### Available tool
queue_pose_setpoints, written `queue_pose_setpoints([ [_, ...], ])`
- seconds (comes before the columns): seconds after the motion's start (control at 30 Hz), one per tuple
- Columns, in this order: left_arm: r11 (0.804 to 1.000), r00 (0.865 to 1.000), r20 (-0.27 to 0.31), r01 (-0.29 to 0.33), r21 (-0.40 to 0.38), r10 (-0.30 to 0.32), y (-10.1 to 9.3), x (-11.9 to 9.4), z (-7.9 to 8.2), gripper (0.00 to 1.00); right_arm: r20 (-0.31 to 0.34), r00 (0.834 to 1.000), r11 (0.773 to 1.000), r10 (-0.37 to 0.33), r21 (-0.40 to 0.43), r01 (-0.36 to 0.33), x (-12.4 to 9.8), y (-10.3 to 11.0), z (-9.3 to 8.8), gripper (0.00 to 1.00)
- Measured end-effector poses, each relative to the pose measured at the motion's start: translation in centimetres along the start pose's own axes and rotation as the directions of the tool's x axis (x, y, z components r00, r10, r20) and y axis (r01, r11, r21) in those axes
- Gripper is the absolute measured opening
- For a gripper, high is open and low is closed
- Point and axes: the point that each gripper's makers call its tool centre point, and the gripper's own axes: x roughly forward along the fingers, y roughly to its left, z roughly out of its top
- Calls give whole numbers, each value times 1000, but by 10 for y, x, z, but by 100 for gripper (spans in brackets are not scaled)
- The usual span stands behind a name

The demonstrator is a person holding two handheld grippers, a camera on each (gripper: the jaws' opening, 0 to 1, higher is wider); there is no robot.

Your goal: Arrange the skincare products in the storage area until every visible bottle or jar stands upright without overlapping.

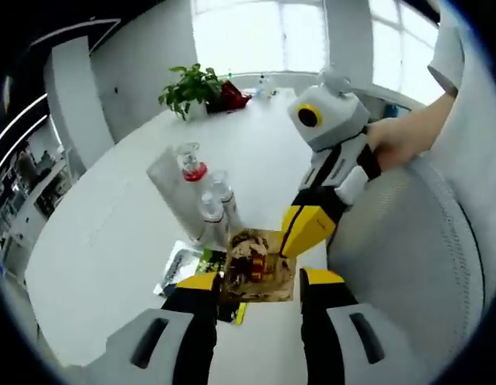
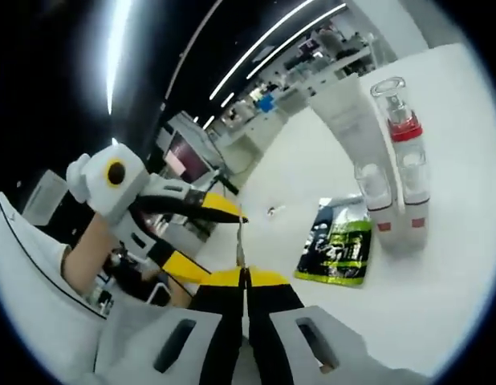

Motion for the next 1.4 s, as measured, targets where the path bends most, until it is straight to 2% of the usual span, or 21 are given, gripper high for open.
queue_pose_setpoints([
  [0.07, 999, 1000, 16, -10, -44, 11, 1, -2, -2, 44, 14, 1000, 1000, 5, 16, -5, -1, -2, 1, 1],
  [0.17, 989, 998, 57, -12, -151, 21, 3, -5, -5, 44, 36, 999, 999, 15, 31, -16, -3, 0, 4, 1],
  [0.27, 961, 992, 126, 25, -274, 10, -4, -6, -1, 42, 68, 997, 999, 40, 32, -43, -3, 8, 7, 1],
  [0.33, 947, 988, 157, 44, -319, 7, -5, -9, -2, 40, 86, 995, 998, 53, 40, -57, -3, 10, 9, 1],
  [0.37, 932, 983, 182, 54, -359, 13, -7, -10, -1, 39, 96, 993, 997, 61, 40, -65, -4, 11, 11, 1],
  [0.47, 870, 964, 265, 105, -482, 31, -5, -15, -1, 35, 113, 991, 996, 69, 44, -75, -3, 14, 13, 1],
  [0.5, 842, 954, 298, 132, -523, 36, -6, -16, 1, 33, 120, 990, 996, 72, 48, -78, -3, 15, 14, 1],
  [0.53, 808, 941, 337, 166, -565, 42, -7, -18, 4, 31, 139, 987, 993, 80, 79, -92, -3, 17, 16, 1],
  [0.57, 763, 920, 389, 220, -608, 44, -9, -21, 7, 27, 158, 984, 989, 87, 103, -104, -3, 19, 19, 1],
  [0.63, 699, 888, 457, 293, -652, 53, -12, -24, 9, 24, 214, 972, 977, 101, 163, -137, -4, 23, 27, 1],
  [0.7, 669, 875, 477, 306, -677, 82, -14, -25, 7, 19, 263, 957, 961, 119, 213, -178, -5, 28, 33, 1],
  [0.73, 661, 878, 470, 298, -689, 94, -14, -25, 4, 17, 274, 954, 953, 118, 239, -187, -4, 29, 34, 1],
  [0.77, 653, 877, 469, 295, -697, 104, -14, -25, 2, 13, 265, 957, 957, 118, 228, -181, -3, 29, 33, 1],
  [0.9, 635, 860, 495, 312, -707, 128, -17, -28, 7, 5, 236, 964, 964, 122, 204, -172, 3, 33, 26, 1],
  [0.97, 626, 855, 497, 308, -716, 148, -14, -30, 8, 5, 250, 961, 959, 118, 224, -176, 3, 33, 27, 1],
  [1.07, 597, 846, 506, 320, -736, 170, -12, -32, 9, 3, 252, 961, 957, 117, 229, -177, 4, 33, 26, 1],
  [1.13, 593, 844, 504, 314, -741, 183, -11, -33, 9, 1, 246, 963, 962, 112, 215, -167, 5, 33, 25, 2],
  [1.27, 557, 845, 500, 327, -763, 191, -12, -34, 10, 1, 212, 972, 976, 99, 168, -136, 6, 28, 20, 6],
  [1.3, 546, 840, 509, 340, -766, 191, -12, -35, 12, 0, 206, 974, 979, 97, 159, -131, 6, 27, 19, 8],
  [1.33, 547, 838, 510, 339, -765, 193, -11, -36, 12, 0, 209, 973, 980, 101, 150, -134, 5, 27, 20, 10],
  [1.4, 536, 843, 503, 340, -773, 191, -11, -36, 10, 0, 216, 970, 976, 112, 159, -149, 2, 26, 24, 13],
])
